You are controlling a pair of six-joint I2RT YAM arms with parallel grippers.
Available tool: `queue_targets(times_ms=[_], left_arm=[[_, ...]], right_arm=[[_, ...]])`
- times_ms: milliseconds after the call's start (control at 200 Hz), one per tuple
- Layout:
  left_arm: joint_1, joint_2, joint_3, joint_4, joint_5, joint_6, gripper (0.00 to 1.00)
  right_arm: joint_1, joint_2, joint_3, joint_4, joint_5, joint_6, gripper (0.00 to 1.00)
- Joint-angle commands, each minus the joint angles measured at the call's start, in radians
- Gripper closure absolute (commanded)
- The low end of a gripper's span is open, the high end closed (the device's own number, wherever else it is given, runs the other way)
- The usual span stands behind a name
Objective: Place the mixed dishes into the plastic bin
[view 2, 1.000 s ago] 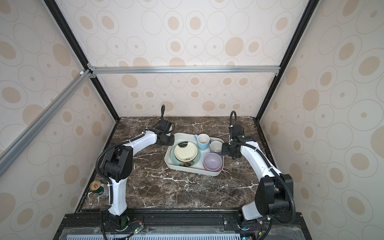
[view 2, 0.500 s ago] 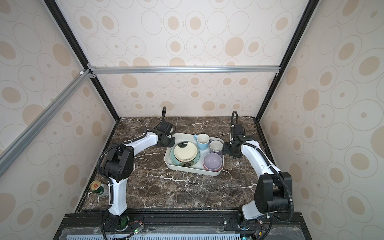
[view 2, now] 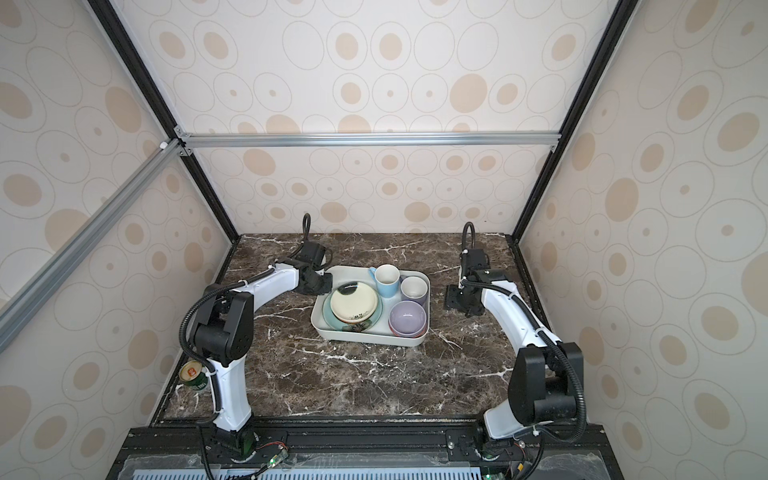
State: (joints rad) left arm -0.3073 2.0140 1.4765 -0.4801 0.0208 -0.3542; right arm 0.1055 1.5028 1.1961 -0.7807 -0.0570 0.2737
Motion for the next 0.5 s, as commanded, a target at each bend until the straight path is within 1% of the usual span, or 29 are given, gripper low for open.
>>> queue_targets(times_ms=[0,50,80,105,110,130,150,185,205,275,365,440,495], left_arm=[[0.027,-0.023,0.012,-0.046,-0.057,0.022,0.77],[0.028,-0.047,-0.001,-0.026,-0.040,0.023,0.65],[0.028,-0.064,-0.008,-0.013,-0.031,0.026,0.56],[0.027,-0.077,-0.014,-0.004,-0.028,0.027,0.41],[0.027,-0.080,-0.015,-0.002,-0.027,0.027,0.40],[0.027,-0.094,-0.018,0.003,-0.029,0.027,0.28],[0.027,-0.108,-0.022,0.008,-0.031,0.031,0.21],[0.028,-0.134,-0.025,0.018,-0.034,0.036,0.09],[0.027,-0.151,-0.030,0.026,-0.040,0.038,0.02],[0.028,-0.216,-0.055,0.061,-0.067,0.052,0.01],[0.030,-0.321,-0.123,0.161,-0.127,0.082,0.01],[0.032,-0.420,-0.223,0.304,-0.188,0.136,0.01],[0.041,-0.494,-0.350,0.456,-0.192,0.198,0.01]], right_arm=[[-0.004,0.001,0.008,-0.011,-0.023,-0.018,0.31],[-0.004,-0.003,0.007,-0.006,-0.036,-0.023,0.29],[-0.004,-0.009,0.007,-0.003,-0.043,-0.029,0.24],[-0.004,-0.012,0.007,0.001,-0.050,-0.032,0.20],[-0.003,-0.012,0.007,0.001,-0.051,-0.033,0.19],[-0.004,-0.016,0.007,0.003,-0.056,-0.034,0.17],[-0.004,-0.019,0.008,0.006,-0.059,-0.037,0.15],[-0.003,-0.024,0.008,0.009,-0.066,-0.040,0.01],[-0.003,-0.027,0.008,0.010,-0.072,-0.043,0.00],[-0.004,-0.038,0.006,0.019,-0.081,-0.045,0.00],[-0.004,-0.052,0.000,0.040,-0.080,-0.041,0.00],[-0.004,-0.063,-0.008,0.067,-0.086,-0.050,0.00],[-0.003,-0.079,-0.023,0.102,-0.092,-0.057,0.00]])
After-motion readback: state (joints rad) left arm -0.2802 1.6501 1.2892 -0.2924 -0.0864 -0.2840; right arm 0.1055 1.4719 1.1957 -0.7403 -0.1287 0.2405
